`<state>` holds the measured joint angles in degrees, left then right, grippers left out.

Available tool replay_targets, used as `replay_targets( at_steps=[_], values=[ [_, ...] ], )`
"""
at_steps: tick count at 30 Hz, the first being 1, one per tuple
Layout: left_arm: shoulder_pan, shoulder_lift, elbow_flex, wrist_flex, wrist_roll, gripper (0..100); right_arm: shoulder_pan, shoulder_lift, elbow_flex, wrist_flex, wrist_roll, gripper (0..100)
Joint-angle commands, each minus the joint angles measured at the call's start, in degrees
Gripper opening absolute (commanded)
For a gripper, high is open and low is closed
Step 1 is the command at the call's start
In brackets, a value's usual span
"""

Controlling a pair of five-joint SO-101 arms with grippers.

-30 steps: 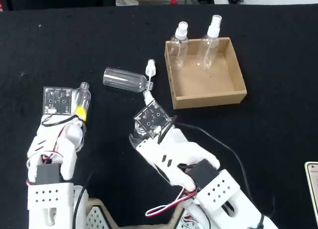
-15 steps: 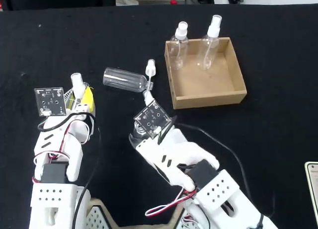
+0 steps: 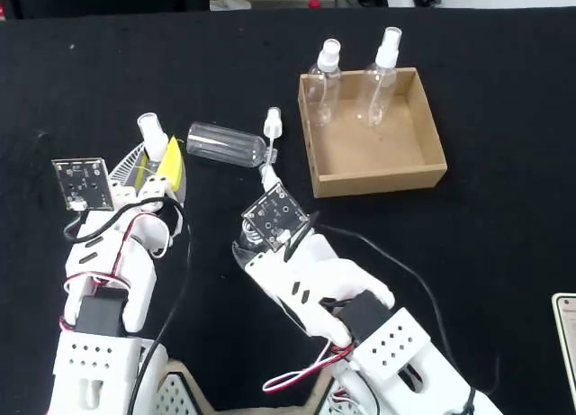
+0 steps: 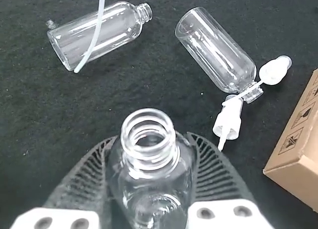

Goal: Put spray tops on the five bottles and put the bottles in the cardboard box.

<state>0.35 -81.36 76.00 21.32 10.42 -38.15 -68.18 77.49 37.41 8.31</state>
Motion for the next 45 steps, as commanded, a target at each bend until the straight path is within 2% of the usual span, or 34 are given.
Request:
replay_targets(
  at_steps=[1,4,9,11,16,26,34,42,45],
  values=[
    [0.48,-0.70,-0.92,-1.67,0.97,7,-0.18,-1.19,-0.04,-2.46,0.26,7.5],
    [1.01,-0.26,-1.80,-3.52,1.23,7,-0.18,-1.19,1.54,-4.66,0.44,7.5],
    [2.24,-0.18,-1.80,-12.92,1.14,7,-0.09,-1.19,1.98,-5.89,0.44,7.5],
    [2.51,-0.35,-1.80,-13.98,1.32,7,-0.09,-1.19,2.07,-5.98,0.44,7.5],
    [2.59,-0.70,0.57,-10.46,1.32,7,3.16,-1.19,1.89,-6.51,0.09,7.5],
    [2.68,-0.70,2.42,-10.11,1.32,8,3.60,-1.19,6.64,-17.58,0.00,7.5],
    [2.95,-4.75,-0.75,-7.56,1.41,8,3.52,-1.19,6.90,-17.85,0.00,7.5],
    [9.80,-12.40,-4.79,-6.15,0.88,8,3.78,-1.19,6.99,-17.85,0.00,7.5],
    [9.19,-12.57,-4.09,-5.63,1.32,8,3.69,-1.19,6.99,-18.02,0.00,7.5]
  ],
)
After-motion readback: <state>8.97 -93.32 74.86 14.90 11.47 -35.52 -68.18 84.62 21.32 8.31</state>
